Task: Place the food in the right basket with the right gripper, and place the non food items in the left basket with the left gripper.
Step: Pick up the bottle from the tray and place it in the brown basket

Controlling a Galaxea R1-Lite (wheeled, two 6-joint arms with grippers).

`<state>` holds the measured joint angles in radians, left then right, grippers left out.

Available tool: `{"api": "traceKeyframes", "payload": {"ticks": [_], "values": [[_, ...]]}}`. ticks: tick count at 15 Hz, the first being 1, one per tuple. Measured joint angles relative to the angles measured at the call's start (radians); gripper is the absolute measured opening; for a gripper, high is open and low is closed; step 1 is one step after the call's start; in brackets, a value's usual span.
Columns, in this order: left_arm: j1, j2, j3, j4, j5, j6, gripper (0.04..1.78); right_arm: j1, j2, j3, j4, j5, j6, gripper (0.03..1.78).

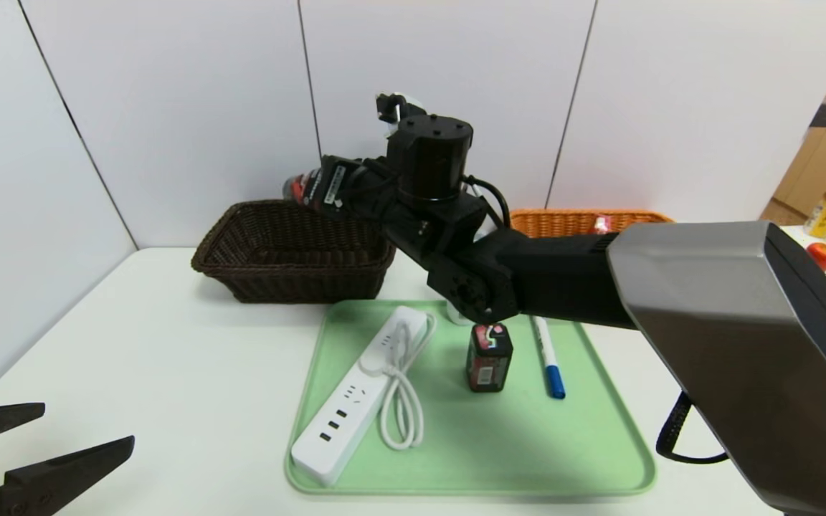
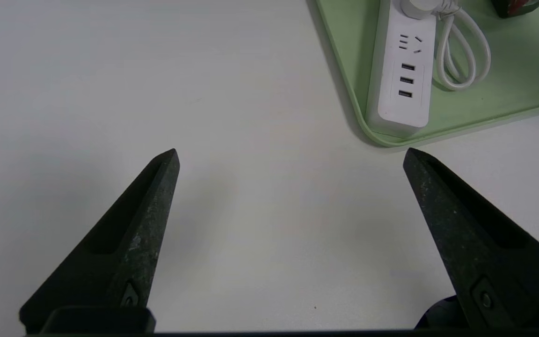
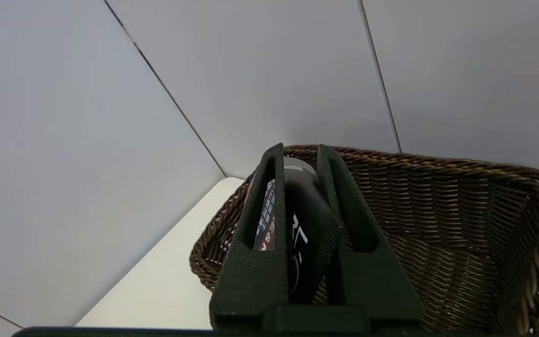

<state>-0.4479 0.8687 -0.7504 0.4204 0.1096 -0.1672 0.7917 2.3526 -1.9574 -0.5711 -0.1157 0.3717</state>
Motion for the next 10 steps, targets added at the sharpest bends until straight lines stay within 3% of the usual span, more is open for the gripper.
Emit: {"api": "traceKeyframes", "payload": {"ticks": [10], "values": [[0.0,-0.009,0.013,-0.001,-0.003,0.006,1.69,-0.043,0.049,-0.009,-0.002,0.001,-0.017,0.26]]}}
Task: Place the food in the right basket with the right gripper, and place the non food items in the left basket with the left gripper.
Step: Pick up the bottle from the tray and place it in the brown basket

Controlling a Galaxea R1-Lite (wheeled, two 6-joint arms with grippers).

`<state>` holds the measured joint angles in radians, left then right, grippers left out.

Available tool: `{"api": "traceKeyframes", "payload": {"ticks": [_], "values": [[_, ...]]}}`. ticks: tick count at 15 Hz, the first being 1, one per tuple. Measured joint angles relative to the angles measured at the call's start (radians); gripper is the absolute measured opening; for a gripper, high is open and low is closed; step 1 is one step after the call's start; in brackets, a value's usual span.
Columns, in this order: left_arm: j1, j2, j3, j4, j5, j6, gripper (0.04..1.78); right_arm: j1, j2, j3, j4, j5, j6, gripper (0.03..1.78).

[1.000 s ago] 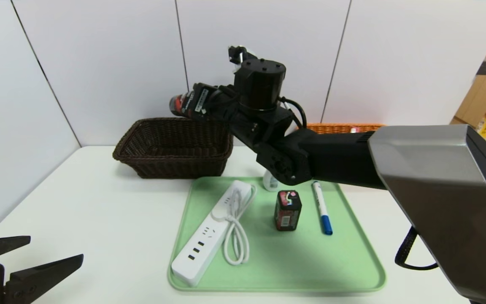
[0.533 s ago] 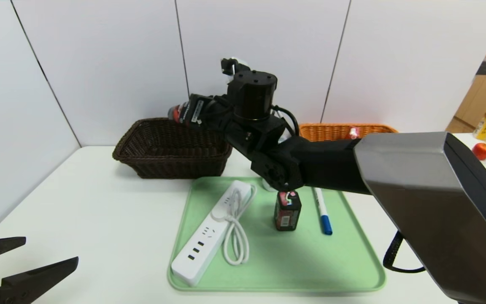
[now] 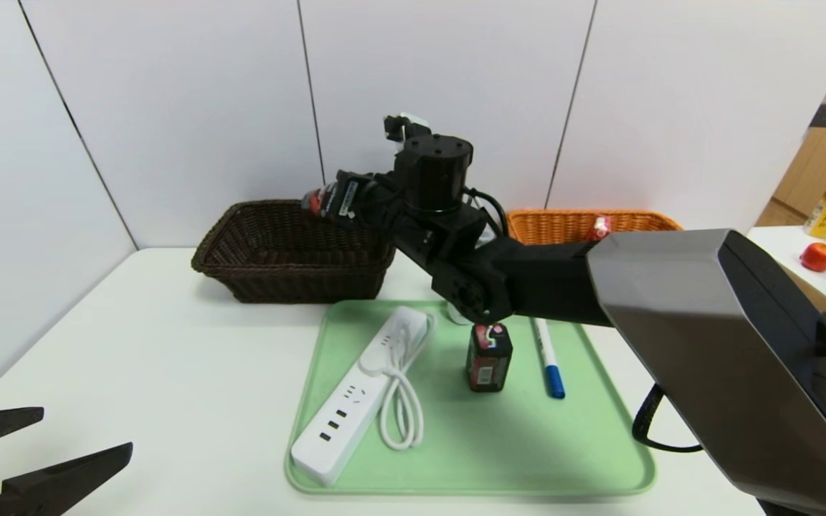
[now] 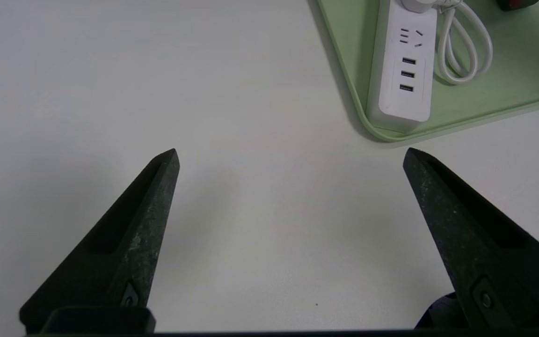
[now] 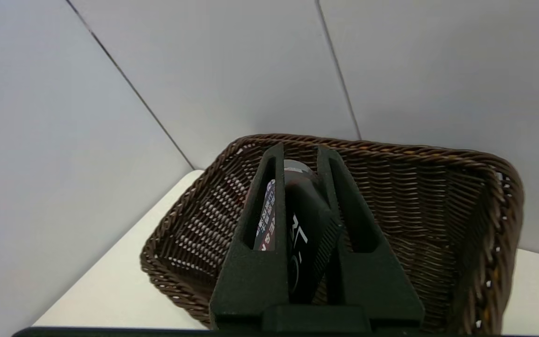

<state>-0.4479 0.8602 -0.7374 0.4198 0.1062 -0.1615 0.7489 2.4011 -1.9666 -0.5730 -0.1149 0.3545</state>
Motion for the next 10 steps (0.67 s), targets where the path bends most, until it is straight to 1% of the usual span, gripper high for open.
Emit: {"api": "traceKeyframes", "payload": {"ticks": [3,10], "values": [[0.0,0.001,0.001,0.0,-0.015,0.0,1.69,-0.006,0.015,0.0,-0.012,0.0,-0.004,0.26],[0.0,0.0,0.008,0.0,-0.017,0.005,1.69,0.003,0.027,0.0,-0.02,0.001,-0.004,0.26]]}}
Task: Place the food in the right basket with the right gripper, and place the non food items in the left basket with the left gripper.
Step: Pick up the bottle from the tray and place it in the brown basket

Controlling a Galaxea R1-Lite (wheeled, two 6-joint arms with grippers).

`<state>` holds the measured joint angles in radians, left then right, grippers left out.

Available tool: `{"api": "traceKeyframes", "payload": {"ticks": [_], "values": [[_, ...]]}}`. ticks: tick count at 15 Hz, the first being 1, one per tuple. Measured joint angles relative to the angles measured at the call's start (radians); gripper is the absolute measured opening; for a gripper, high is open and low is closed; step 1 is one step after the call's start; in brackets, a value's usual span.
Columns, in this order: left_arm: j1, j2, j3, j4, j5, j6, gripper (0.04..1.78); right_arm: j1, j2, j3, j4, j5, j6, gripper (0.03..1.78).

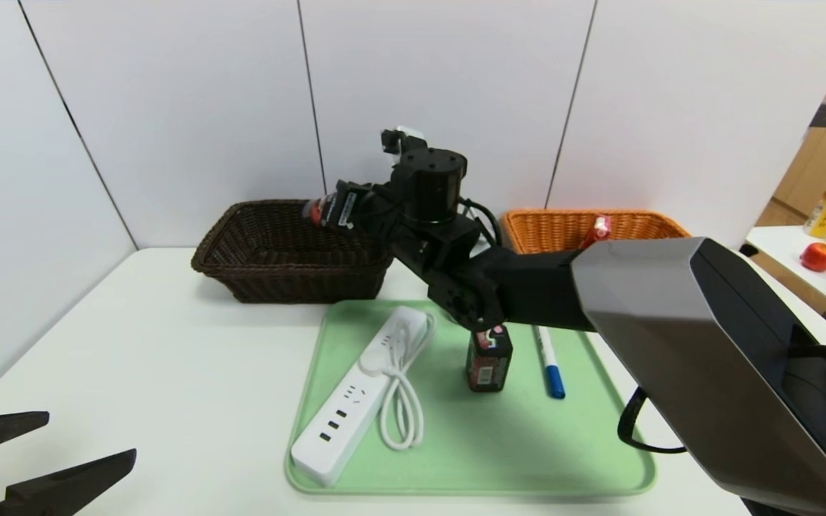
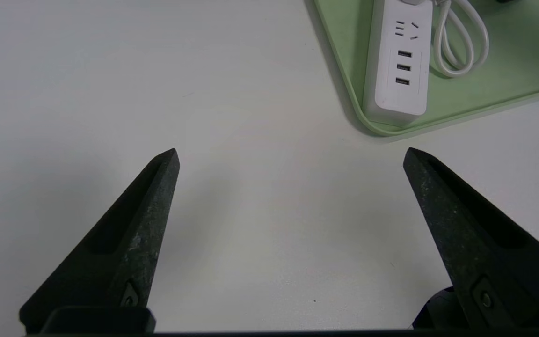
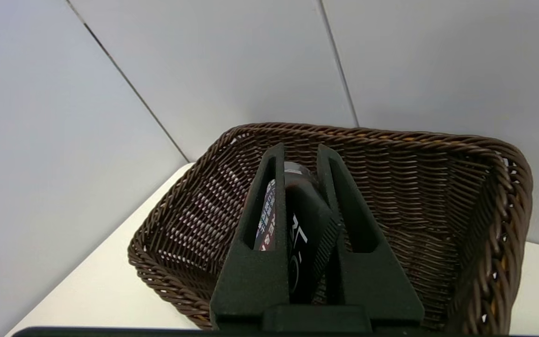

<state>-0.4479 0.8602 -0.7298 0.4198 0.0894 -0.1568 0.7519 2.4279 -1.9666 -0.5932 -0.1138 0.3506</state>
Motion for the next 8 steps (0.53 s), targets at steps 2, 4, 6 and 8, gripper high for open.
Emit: {"api": "traceKeyframes", "payload": {"ticks": [2,4,6,8], "values": [[0.0,0.0,0.0,0.0,0.0,0.001,1.69,0.001,-0.003,0.0,0.001,0.0,-0.004,0.26],[0.0,0.0,0.0,0.0,0.0,0.001,1.69,0.007,-0.006,0.0,-0.001,-0.002,-0.008,0.57],[0.0,-0.001,0.0,0.0,0.001,0.001,1.69,0.011,-0.008,0.0,0.0,-0.001,-0.008,0.84],[0.0,-0.003,0.0,0.001,0.002,0.002,1.69,0.013,-0.011,0.0,0.0,-0.001,-0.008,1.03]]}}
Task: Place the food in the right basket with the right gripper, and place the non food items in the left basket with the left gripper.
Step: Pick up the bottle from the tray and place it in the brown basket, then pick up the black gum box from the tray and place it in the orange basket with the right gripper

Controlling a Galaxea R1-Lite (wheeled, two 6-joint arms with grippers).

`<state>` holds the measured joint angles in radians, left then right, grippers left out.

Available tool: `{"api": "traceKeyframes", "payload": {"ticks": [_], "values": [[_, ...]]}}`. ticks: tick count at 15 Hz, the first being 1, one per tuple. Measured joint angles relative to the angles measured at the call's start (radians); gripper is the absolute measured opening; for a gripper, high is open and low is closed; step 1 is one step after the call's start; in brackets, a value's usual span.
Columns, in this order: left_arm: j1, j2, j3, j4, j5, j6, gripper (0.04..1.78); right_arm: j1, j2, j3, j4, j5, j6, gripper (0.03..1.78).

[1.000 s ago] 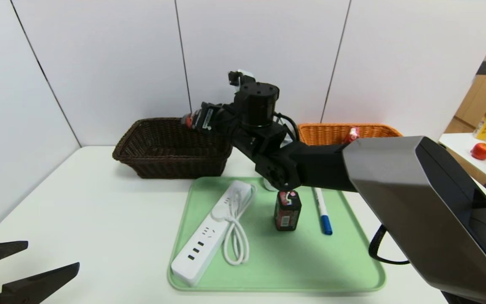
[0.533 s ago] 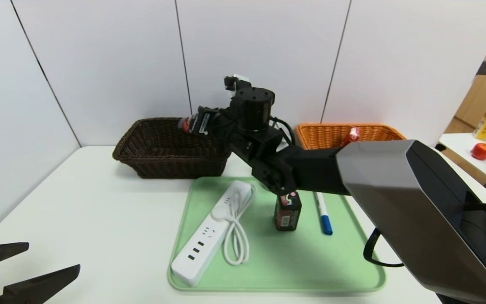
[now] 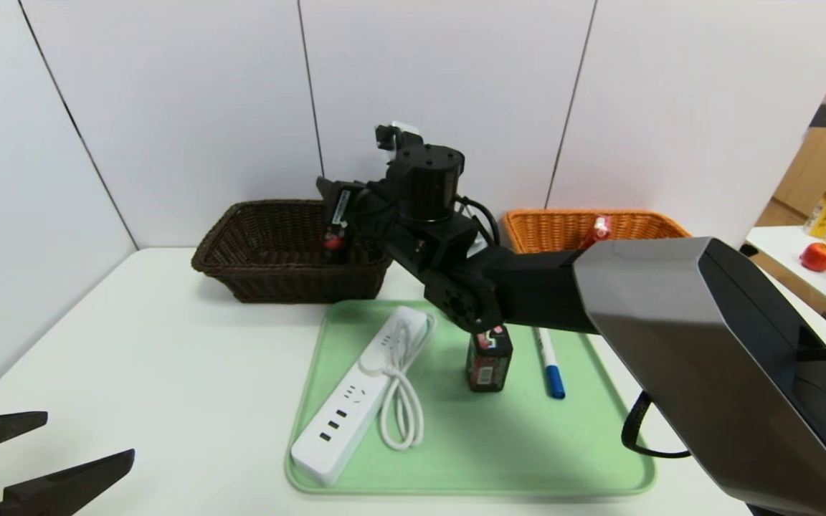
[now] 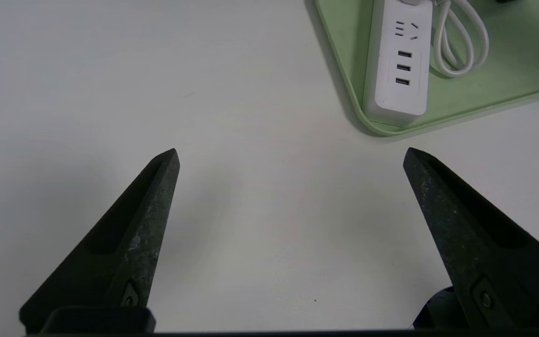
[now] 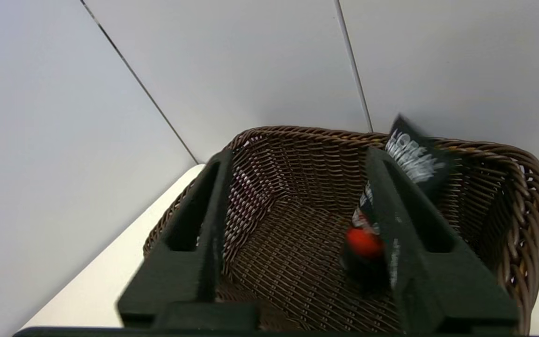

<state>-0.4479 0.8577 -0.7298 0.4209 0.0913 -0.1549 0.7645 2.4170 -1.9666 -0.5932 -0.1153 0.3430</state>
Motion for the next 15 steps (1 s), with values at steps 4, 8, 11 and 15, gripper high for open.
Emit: {"api": "traceKeyframes", "payload": {"ticks": [4,8,11,15], "values": [[0.0,-0.001,0.004,0.0,-0.001,0.0,1.69,0.032,-0.049,0.0,0.014,0.013,0.001,1.31],[0.0,-0.002,0.007,-0.001,-0.001,0.0,1.69,0.091,-0.175,0.0,0.093,0.06,0.0,1.47],[0.0,-0.002,0.003,-0.002,-0.002,0.001,1.69,0.121,-0.304,0.0,0.194,0.113,0.002,1.54],[0.0,0.003,-0.005,-0.023,-0.001,0.001,1.69,0.15,-0.486,0.003,0.38,0.144,0.132,1.61]]}}
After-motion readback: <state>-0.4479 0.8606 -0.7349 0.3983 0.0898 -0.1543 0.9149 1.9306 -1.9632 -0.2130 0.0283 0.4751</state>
